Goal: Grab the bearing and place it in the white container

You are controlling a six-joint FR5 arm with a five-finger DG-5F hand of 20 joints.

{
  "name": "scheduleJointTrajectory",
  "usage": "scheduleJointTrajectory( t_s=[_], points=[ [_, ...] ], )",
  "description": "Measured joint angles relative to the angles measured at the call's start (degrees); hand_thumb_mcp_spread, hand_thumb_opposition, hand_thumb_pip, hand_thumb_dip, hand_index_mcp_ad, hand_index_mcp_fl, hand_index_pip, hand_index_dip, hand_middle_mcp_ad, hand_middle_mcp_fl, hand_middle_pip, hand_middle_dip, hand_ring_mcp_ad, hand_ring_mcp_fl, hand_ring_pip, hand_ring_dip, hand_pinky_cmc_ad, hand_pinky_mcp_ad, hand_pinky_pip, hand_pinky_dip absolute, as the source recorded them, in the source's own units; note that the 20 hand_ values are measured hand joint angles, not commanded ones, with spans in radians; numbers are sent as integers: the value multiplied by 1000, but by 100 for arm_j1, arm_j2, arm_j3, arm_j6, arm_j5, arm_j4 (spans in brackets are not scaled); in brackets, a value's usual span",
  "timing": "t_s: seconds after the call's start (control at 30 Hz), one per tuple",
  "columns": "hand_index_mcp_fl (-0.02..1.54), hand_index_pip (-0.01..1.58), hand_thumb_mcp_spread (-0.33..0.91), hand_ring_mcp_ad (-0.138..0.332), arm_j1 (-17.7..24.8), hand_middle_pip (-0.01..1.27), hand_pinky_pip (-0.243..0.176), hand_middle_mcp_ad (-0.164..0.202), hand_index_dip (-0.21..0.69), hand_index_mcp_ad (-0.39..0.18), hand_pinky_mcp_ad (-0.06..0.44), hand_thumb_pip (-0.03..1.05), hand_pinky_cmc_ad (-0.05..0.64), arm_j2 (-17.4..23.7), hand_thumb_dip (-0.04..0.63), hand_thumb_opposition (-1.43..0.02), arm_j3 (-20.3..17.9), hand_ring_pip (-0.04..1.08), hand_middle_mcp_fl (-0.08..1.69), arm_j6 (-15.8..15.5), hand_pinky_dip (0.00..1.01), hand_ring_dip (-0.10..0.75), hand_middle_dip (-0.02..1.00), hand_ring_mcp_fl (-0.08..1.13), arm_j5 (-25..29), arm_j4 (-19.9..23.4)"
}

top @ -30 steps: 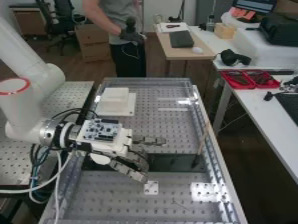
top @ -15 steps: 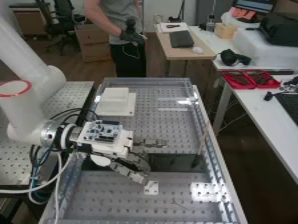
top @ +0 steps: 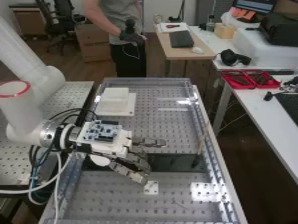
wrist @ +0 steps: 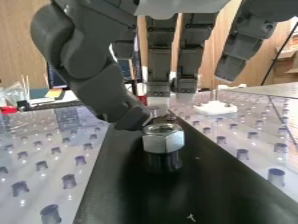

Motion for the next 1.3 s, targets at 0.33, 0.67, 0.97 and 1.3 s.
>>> scheduleJointTrajectory(
  t_s=[0.33,0.67,0.97,1.3],
  points=[
    [24,213,550,51,42,1075,49,30,-188,-126,265,871,380,-31,330,-871,-23,588,75,15,183,552,791,79,55,52],
    [24,213,550,51,37,1075,51,30,-188,-133,265,869,380,-34,330,-864,-65,600,75,12,183,550,791,84,73,163],
    [24,246,550,54,50,1082,52,31,-188,-136,265,869,379,-28,330,-867,-109,620,169,15,185,546,785,180,122,262],
    [24,246,538,51,41,1079,82,33,-188,-134,265,845,389,-47,337,-853,-57,607,215,43,183,546,785,248,134,208]
  ],
)
